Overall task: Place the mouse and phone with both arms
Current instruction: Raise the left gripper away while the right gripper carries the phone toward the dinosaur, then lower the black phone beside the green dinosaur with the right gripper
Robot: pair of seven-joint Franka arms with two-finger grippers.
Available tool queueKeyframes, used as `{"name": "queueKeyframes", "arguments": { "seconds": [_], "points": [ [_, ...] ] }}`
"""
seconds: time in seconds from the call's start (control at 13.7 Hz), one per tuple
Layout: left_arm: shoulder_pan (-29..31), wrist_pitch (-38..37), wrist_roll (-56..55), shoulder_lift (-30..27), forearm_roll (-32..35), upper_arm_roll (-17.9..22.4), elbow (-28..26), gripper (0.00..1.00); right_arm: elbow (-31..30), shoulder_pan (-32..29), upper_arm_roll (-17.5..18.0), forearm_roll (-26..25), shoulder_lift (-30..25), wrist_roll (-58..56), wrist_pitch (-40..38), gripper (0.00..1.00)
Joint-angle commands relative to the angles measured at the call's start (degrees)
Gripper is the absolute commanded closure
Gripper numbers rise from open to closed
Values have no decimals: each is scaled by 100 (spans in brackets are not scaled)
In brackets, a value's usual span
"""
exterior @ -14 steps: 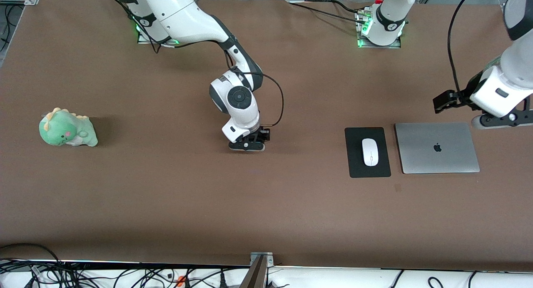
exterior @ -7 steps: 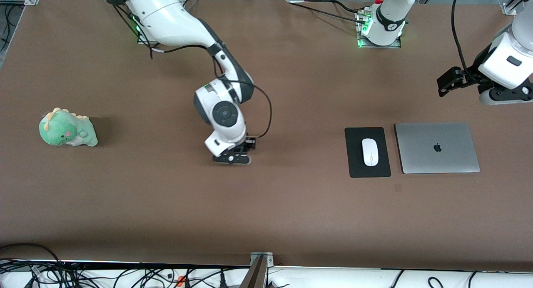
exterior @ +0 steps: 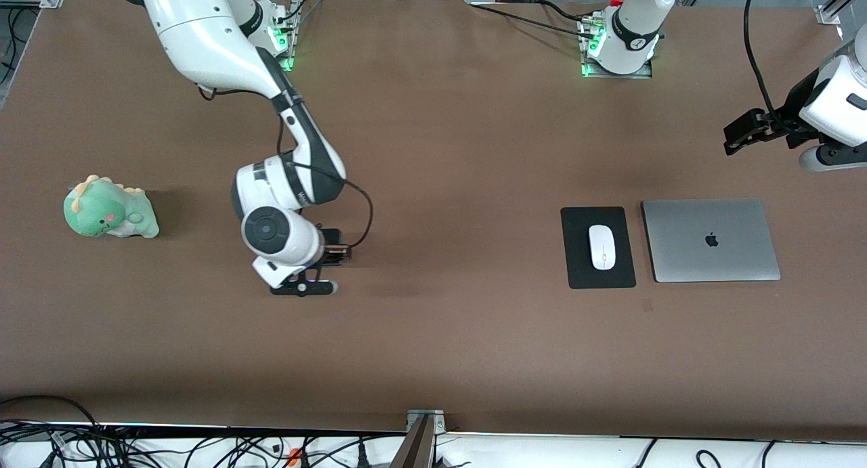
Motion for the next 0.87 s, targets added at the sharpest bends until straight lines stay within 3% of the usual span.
{"name": "queueKeyframes", "arguments": {
  "seconds": [0.0,0.15,0.29,0.44,0.8],
  "points": [
    [-267,115,116,-243,-155,294,-278,0,-1494,-45,-387,140,-864,-611,793,72],
    [-258,114,107,-243,-155,285,-251,0,-2366,-115,-660,158,-1303,-1111,1384,72],
    [-258,106,64,-235,-155,276,-207,0,-2885,-439,-714,158,-1638,-1499,1560,72],
    [-250,106,81,-234,-155,285,-207,0,-3622,-791,-723,166,-1910,-2025,2366,72],
    [-267,114,55,-217,-155,250,-172,0,-4548,-1521,-714,297,-2096,-2852,3476,72]
  ]
}}
